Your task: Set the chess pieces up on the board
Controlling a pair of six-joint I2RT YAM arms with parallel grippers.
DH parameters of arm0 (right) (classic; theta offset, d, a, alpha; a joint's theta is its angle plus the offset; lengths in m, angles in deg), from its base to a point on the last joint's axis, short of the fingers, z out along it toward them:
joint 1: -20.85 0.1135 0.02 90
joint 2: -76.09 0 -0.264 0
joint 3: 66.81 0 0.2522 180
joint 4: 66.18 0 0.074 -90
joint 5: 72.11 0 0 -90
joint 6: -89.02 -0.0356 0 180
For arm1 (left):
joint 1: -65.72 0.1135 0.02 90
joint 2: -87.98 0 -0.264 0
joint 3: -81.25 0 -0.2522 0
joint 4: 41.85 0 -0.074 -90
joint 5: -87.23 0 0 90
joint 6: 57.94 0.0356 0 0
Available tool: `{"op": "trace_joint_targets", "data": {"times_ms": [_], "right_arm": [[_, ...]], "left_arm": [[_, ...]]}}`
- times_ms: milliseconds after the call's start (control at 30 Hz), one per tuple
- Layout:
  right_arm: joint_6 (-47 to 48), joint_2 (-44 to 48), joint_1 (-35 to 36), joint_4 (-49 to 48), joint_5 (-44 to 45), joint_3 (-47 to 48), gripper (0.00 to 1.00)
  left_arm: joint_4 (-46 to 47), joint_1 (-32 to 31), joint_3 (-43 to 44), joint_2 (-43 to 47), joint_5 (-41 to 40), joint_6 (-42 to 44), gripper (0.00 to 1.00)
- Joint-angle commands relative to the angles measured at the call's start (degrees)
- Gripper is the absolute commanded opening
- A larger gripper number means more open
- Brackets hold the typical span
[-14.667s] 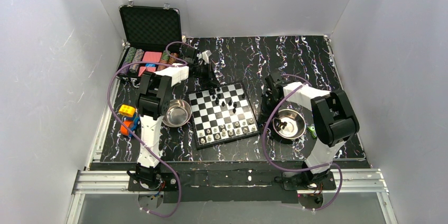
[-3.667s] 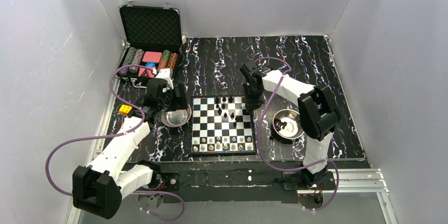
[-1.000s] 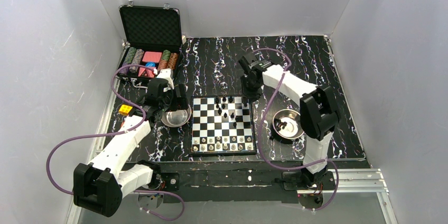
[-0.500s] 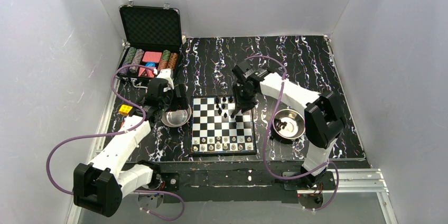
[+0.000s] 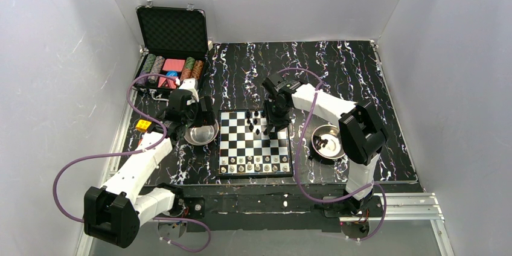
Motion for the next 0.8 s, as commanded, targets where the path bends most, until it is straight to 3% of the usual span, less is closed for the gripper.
{"op": "trace_joint_targets", "data": {"times_ms": [0, 533, 767], "right_arm": [[-0.1, -0.5, 0.4, -0.2, 0.4, 0.9, 0.42], [0.6, -2.3, 0.5, -0.2, 0.5, 1.0, 0.36], [0.8, -2.3, 0.5, -0.2, 0.4, 1.0, 0.25]], "left_arm": [[0.6, 0.3, 0.0, 0.9, 0.4, 0.1, 0.85], [0.6, 0.3, 0.0, 1.0, 0.4, 0.1, 0.85], [0.5, 0.3, 0.1, 1.0, 0.1, 0.2, 0.85]]}}
